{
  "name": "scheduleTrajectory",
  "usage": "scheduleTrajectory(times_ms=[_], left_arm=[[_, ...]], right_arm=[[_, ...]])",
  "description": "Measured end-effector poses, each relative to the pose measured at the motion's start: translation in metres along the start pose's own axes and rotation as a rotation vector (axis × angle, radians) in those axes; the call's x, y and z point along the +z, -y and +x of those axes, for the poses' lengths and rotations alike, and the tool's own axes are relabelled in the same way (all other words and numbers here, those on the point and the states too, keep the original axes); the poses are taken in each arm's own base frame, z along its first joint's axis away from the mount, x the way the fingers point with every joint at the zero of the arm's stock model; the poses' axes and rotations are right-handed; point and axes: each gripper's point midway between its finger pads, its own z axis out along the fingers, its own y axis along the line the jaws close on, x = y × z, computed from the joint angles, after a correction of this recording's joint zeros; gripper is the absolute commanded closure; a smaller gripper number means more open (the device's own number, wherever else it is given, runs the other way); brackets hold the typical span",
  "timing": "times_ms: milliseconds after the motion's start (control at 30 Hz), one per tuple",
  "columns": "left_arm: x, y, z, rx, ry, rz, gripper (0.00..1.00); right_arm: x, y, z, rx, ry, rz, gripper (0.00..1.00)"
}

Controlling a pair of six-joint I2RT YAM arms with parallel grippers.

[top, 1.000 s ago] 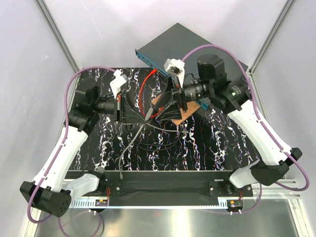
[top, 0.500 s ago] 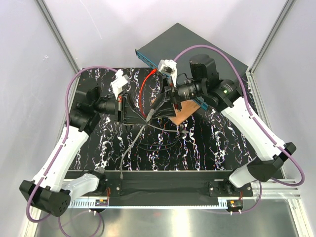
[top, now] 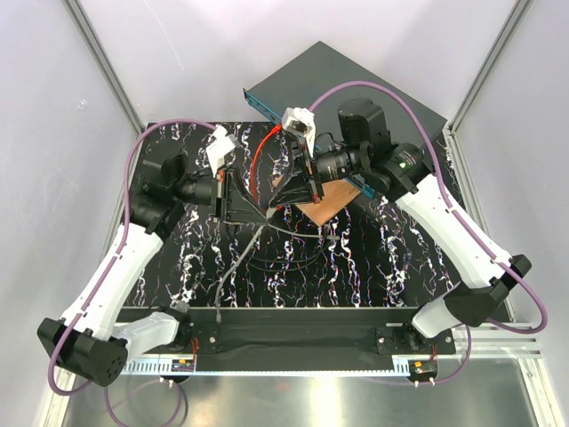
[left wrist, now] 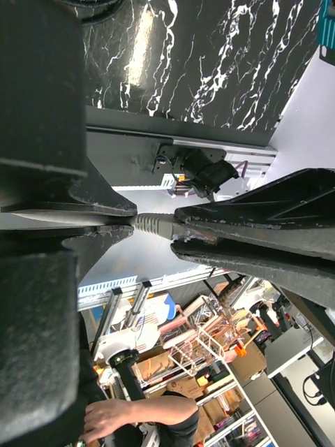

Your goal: Insert the plug into the switch port

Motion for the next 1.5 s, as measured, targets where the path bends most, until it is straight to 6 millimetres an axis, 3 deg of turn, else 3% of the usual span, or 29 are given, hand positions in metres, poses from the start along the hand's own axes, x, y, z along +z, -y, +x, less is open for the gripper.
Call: scheduleTrajectory(times_ms=[33,100,200,367,500,600,733,1000,1133,1500], left_arm=[[0.0,-0.001,0.0,-0.003,0.0,-0.002,0.85],[0.0,-0.004,0.0,0.002,0.006,-0.02,0.64],[-0.002,-0.012,-0.007,0.043,0.027,-0.126,0.45],[-0.021,-0.021,-0.028,0.272,0.104,-0.393,0.34],[-0.041,-0.015,-0.033,0.493,0.154,-0.574,0.37],[-0.049,-0.015,-0.03,0.596,0.151,-0.655,0.41],[-0.051,-0.036,-0.032,0.646,0.109,-0.737,0.45],[-0.02,-0.091,-0.02,0.64,-0.06,-0.827,0.53],[-0.02,-0.098,-0.022,0.666,-0.074,-0.874,0.6],[-0.02,-0.098,-0.036,0.705,-0.038,-0.914,0.6]], right_arm=[[0.0,0.0,0.0,0.0,0.0,0.002,1.0],[0.0,0.003,0.001,0.003,-0.002,0.015,1.0],[0.002,0.014,0.008,0.049,-0.009,0.073,1.0],[0.0,0.051,0.034,0.285,-0.005,0.186,1.0],[-0.021,0.096,0.049,0.578,0.077,0.283,1.0],[-0.031,0.117,0.047,0.736,0.16,0.305,1.0],[-0.025,0.111,0.033,0.834,0.215,0.229,1.0],[-0.023,0.099,0.01,0.875,0.267,0.142,1.0],[-0.023,0.099,0.01,0.879,0.269,0.14,1.0],[-0.022,0.099,0.013,0.886,0.263,0.139,1.0]])
